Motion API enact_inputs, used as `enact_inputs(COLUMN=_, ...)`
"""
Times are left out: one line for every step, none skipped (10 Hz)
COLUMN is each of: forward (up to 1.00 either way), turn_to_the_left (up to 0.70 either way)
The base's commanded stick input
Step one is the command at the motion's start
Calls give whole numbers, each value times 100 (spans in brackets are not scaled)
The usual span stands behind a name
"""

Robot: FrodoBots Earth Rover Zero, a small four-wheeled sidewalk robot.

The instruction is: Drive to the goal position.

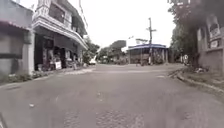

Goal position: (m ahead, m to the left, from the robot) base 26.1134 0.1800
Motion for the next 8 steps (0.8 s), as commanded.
enact_inputs(forward=70, turn_to_the_left=0)
enact_inputs(forward=70, turn_to_the_left=0)
enact_inputs(forward=70, turn_to_the_left=0)
enact_inputs(forward=70, turn_to_the_left=0)
enact_inputs(forward=70, turn_to_the_left=0)
enact_inputs(forward=70, turn_to_the_left=0)
enact_inputs(forward=70, turn_to_the_left=0)
enact_inputs(forward=70, turn_to_the_left=0)
